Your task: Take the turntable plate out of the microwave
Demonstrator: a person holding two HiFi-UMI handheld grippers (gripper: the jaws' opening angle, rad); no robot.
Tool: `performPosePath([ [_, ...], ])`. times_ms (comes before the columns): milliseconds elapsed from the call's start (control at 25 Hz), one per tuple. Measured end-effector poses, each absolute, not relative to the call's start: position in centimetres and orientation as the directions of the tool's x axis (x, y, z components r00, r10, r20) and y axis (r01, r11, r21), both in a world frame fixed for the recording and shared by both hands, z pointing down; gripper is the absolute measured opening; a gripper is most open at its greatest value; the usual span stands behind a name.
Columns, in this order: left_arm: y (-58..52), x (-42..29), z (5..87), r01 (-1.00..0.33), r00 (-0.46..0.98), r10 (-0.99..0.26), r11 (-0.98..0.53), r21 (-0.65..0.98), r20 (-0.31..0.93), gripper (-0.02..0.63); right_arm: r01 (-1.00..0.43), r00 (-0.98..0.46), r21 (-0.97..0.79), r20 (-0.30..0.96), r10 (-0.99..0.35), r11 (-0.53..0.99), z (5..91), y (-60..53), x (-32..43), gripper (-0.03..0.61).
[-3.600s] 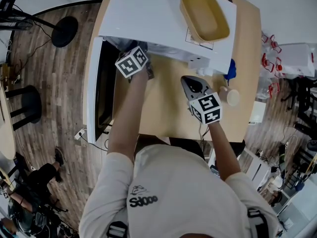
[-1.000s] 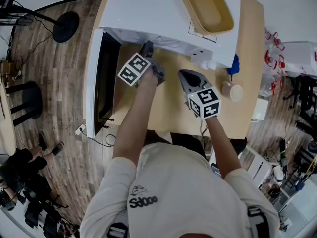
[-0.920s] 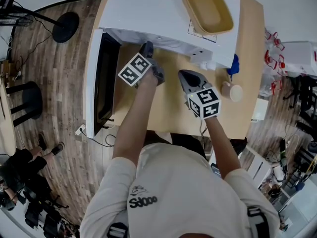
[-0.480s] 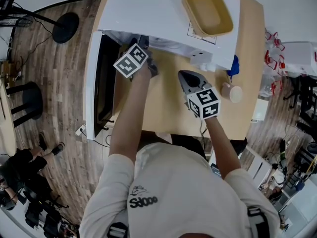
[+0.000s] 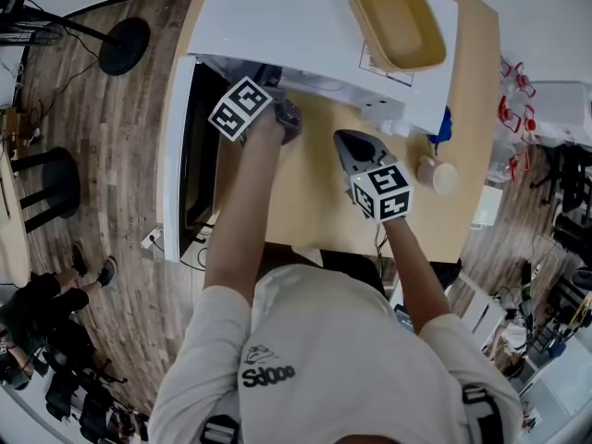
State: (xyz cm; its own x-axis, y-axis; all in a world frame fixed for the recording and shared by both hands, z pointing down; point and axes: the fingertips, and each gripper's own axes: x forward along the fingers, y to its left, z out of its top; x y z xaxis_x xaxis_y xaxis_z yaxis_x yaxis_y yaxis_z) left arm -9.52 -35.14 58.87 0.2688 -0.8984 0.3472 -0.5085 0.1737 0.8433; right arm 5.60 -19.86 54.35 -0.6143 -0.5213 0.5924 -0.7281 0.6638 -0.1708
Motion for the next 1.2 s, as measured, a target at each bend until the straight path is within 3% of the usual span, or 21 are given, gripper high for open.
performPosePath([
  [80, -34.9, -9.5, 59.2, -0.460, 0.282, -0.896, 0.187, 0.868, 0.342, 0.119, -0.727, -0.615, -0.172, 0.595, -0.518, 0.665, 54.5, -19.7, 5.6, 0.006],
  [160, -34.6, -9.3, 59.6, -0.466, 0.294, -0.885, 0.198, 0.863, 0.362, 0.067, -0.726, -0.615, -0.172, 0.596, -0.517, 0.666, 54.6, -19.6, 5.5, 0.006],
  [280, -34.3, -9.3, 60.0, -0.487, 0.292, -0.872, 0.218, 0.846, 0.393, 0.038, -0.723, -0.618, -0.174, 0.596, -0.513, 0.668, 54.6, -19.4, 5.3, 0.006],
  [760, -30.6, -8.6, 61.0, -0.332, 0.220, -0.897, 0.302, 0.894, 0.384, 0.029, -0.732, -0.613, -0.136, 0.559, -0.558, 0.668, 54.0, -21.1, 4.0, 0.006],
  [1200, -29.4, -7.6, 60.6, -0.268, 0.204, -0.909, 0.306, 0.914, 0.364, 0.026, -0.764, -0.624, -0.277, 0.545, -0.560, 0.583, 54.8, -21.3, 5.5, 0.006],
])
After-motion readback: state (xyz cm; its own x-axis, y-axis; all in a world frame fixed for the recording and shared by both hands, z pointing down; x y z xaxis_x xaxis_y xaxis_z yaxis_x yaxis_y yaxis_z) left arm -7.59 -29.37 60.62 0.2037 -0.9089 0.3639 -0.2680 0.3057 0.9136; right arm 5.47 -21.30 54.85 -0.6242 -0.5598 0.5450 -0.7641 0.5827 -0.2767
